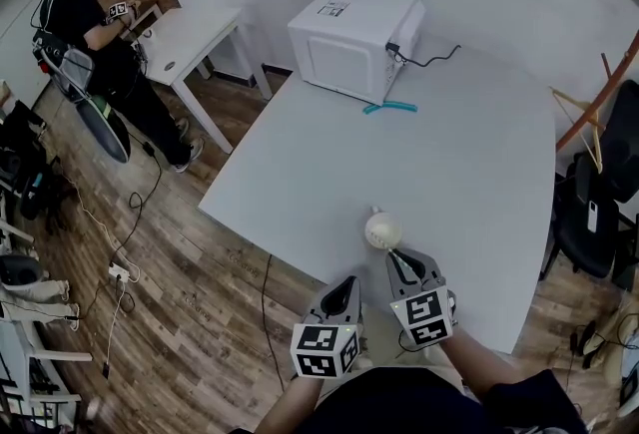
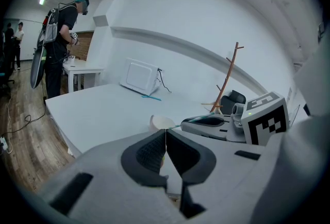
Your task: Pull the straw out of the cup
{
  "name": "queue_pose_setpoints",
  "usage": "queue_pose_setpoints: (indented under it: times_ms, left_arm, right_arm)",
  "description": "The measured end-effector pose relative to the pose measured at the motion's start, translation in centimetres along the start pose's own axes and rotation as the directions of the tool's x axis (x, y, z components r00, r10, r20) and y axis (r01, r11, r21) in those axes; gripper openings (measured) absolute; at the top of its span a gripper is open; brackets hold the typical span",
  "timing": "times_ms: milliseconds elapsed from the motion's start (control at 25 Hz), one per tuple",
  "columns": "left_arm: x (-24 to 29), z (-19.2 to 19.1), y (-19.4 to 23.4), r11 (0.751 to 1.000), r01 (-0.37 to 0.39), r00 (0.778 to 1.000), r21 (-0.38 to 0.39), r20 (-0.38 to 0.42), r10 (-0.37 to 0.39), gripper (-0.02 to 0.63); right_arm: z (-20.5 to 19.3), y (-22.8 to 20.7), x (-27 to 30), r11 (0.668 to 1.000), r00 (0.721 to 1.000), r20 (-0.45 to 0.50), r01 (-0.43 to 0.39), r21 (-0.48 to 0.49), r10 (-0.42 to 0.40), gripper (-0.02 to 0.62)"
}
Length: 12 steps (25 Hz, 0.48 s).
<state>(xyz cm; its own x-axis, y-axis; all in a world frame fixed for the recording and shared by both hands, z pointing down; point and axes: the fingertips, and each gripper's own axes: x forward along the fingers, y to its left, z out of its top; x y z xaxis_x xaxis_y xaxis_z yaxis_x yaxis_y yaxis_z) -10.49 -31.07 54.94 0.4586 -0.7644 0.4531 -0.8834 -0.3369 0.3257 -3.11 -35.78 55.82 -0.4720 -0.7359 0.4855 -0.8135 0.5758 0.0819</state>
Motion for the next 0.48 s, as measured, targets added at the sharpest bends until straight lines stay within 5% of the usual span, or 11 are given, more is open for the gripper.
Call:
queue_pose_setpoints:
  times_ms: [480]
  left_arm:
    - [-2.9,-0.2,-1.9,1.0,0.011,0.999,0.022,0.03,-0.011,0.017]
  right_arm:
    - [1.8,0.8,-4.6,0.999,0.995,0.084,0.046,0.004,-0.046,0.043]
